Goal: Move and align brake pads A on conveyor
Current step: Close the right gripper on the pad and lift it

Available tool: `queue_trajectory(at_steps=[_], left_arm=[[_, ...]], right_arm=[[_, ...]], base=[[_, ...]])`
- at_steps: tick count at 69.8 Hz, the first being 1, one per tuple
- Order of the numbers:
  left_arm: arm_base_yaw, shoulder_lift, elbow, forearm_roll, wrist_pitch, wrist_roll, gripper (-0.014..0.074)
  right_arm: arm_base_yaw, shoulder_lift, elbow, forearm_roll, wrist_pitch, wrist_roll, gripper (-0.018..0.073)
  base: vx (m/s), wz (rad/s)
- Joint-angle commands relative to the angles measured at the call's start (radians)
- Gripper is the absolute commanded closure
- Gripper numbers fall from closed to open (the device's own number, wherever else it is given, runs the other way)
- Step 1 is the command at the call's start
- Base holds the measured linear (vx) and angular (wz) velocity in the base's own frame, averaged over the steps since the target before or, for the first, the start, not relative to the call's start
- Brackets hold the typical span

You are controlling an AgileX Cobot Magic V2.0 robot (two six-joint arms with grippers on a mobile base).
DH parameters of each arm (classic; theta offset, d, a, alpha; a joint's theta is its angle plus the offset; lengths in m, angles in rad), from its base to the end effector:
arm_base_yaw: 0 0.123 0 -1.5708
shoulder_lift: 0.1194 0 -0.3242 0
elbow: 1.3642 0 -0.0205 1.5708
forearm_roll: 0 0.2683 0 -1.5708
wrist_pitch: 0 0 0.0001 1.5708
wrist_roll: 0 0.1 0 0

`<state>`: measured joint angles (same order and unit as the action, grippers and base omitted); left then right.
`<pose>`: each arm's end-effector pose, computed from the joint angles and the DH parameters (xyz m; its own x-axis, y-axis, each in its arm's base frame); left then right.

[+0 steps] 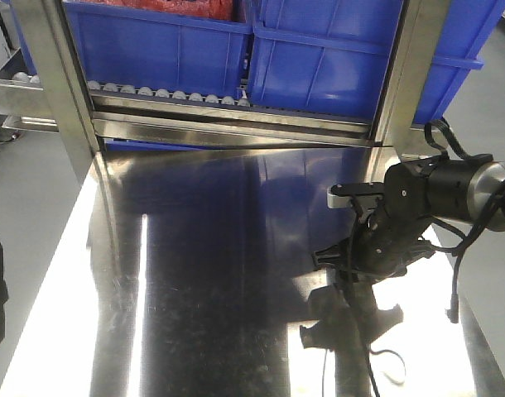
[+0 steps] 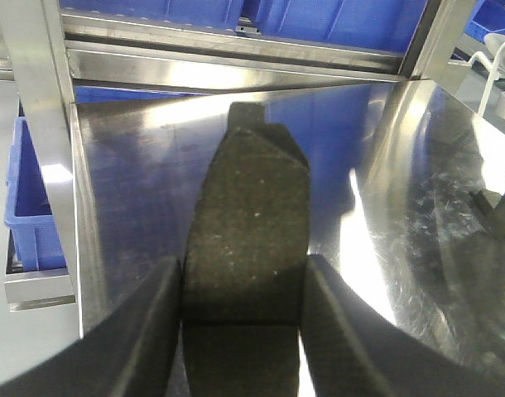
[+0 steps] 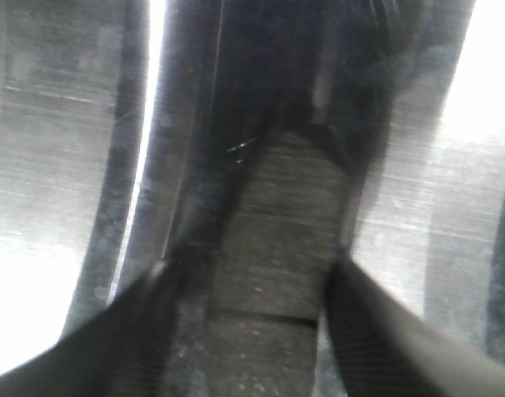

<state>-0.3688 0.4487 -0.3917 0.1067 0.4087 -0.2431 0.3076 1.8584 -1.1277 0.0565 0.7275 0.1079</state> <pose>0.0828 -0.0275 0.2892 -0.3861 -0.0057 -0.9225 0.2705 0.9553 -0.1191 0.3563 0.1171 0.1782 -0.9698 -0.1513 -0.1915 -0.1665 0.9838 0.0662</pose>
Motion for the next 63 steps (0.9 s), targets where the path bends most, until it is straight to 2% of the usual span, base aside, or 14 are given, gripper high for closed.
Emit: queue_trajectory(at_steps=[1, 10, 21, 37, 63], left_arm=[[-0.002, 0.001, -0.027, 0.001, -0.096, -0.001, 0.0540], [-0.002, 0.001, -0.027, 0.001, -0.096, -0.001, 0.0540], [-0.002, 0.001, -0.027, 0.001, -0.096, -0.001, 0.0540], [-0.002, 0.001, -0.027, 0.001, -0.096, -0.001, 0.0540], [-0.002, 0.001, -0.027, 0.001, -0.096, -0.001, 0.0540]], right_arm=[[-0.001, -0.039, -0.028, -0.003, -0.006, 0.001, 0.0346], [-0.001, -0.039, -0.028, -0.003, -0.003, 0.001, 0.0460], [-0.001, -0.054, -0.028, -0.013, 0.002, 0.001, 0.0529], [-0.001, -0.181, 0.007, -0.036, -0.041, 0.002, 0.0535], [-0.001, -0.600, 0.293, -0.062, -0.212, -0.005, 0.0535]], base=[[0.00, 0.00], [0.00, 0.00], [0.00, 0.00], [0.00, 0.00], [0.00, 0.00]])
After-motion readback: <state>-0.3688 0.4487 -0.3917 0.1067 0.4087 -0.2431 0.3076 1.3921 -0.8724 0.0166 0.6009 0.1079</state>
